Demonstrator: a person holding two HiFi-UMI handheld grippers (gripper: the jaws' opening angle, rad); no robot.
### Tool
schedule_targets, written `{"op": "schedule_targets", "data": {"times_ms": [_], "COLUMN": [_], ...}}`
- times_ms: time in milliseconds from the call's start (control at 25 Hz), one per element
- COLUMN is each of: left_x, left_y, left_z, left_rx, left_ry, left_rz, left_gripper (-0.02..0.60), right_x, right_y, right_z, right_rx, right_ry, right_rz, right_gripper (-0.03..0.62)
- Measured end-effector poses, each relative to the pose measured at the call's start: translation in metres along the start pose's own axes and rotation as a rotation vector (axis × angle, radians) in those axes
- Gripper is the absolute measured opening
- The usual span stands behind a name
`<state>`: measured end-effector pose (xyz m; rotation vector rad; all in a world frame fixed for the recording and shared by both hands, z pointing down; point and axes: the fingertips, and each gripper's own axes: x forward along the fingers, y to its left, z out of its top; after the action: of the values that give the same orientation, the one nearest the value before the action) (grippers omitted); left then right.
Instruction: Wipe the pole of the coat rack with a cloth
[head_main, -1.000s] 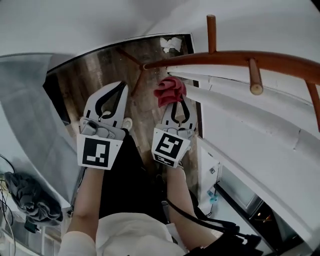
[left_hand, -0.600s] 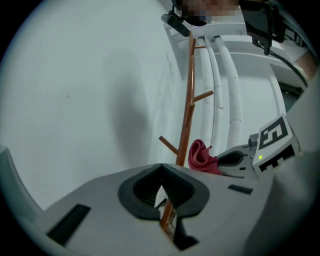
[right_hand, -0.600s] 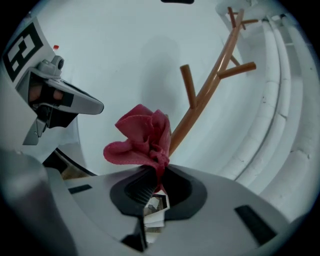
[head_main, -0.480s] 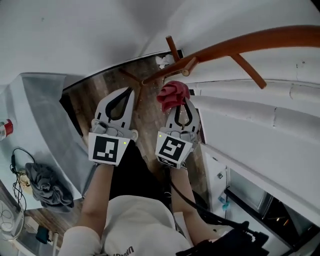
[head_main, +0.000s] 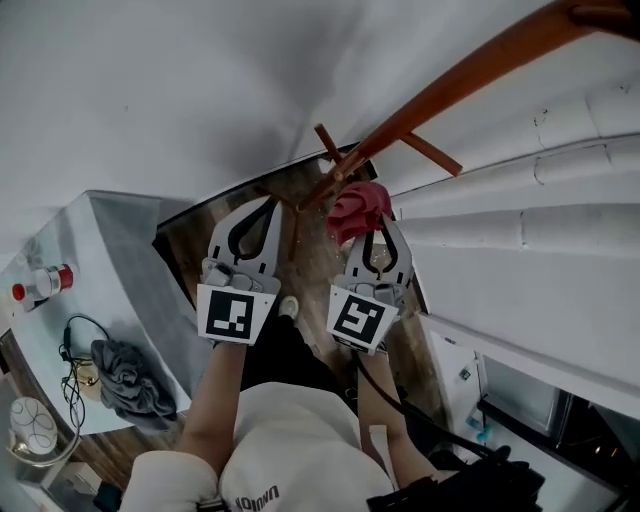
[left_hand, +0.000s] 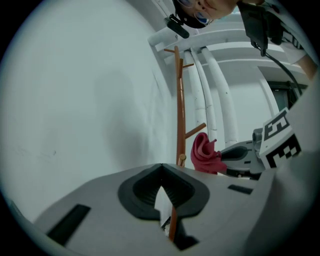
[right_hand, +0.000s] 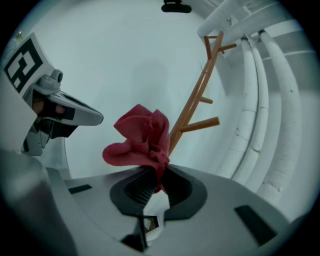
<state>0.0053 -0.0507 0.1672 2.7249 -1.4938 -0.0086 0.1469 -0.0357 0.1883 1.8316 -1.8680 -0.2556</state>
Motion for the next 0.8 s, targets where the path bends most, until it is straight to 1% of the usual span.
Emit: {"op": "schedule_targets", "data": {"times_ms": [80,160,240,320,440,520,640,800], "left_x": [-0.002,-0.004,-0.001,0.006,0.011,0.015,0.019,0.019], "left_y": [-0.001,0.002,0.001,-0.005,-0.009,-0.01,-0.013,-0.018], "left_z": [0.011,0.019,0.026,0.037,0.054,0.062,0.076,0.089], "left_rx": [0.014,0.026,0.053,0.076,0.092,0.089,0.072,0.086], "left_ry": [-0.015,-0.022,-0.028,-0.048,-0.08,-0.095,-0.131,-0.162], "left_rz": [-0.002,-0.003,-0.022,-0.047,-0.06,-0.059,-0.062,-0.073], "left_gripper": [0.012,0.012,0.012,0.012,0.012,0.012,0.012,0.012], "right_x": [-0.003,-0.005,-0.008,-0.012,-0.015,-0.014,-0.017,-0.021], "right_y": [-0.006,-0.008,-0.012,-0.02,-0.027,-0.03,-0.036,-0.042], "right_z": [0.011,0.018,0.025,0.032,0.04,0.047,0.055,0.064], "right_rx": [0.029,0.058,0.063,0.049,0.032,0.019,-0.008,-0.024], "right_ry": [-0.05,-0.068,-0.081,-0.102,-0.118,-0.142,-0.147,-0.166], "right_rz": [-0.016,-0.023,-0.029,-0.034,-0.037,-0.039,-0.045,-0.061], "right_gripper": [0.048,0.048,0.048,0.048,0.048,0.047,0.046,0.046]}}
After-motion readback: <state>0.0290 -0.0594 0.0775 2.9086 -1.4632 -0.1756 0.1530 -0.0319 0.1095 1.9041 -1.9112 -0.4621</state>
